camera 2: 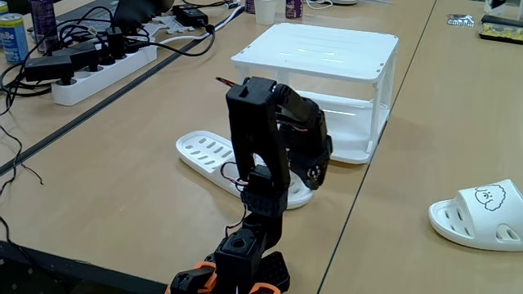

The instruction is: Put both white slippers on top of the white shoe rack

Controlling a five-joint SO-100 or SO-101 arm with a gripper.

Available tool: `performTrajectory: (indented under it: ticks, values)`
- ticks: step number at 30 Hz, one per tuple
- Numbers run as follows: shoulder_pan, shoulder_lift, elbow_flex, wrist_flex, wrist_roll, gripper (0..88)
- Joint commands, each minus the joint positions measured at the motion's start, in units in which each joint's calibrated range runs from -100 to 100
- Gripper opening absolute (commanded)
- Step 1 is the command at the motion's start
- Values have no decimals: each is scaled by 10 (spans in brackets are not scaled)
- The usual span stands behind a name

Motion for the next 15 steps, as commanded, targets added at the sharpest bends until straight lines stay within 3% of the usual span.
performTrajectory:
  ticks: [1,15]
  values:
    - [-64,-37,5,36,4,7]
    - [-142,-82,51,50,4,7]
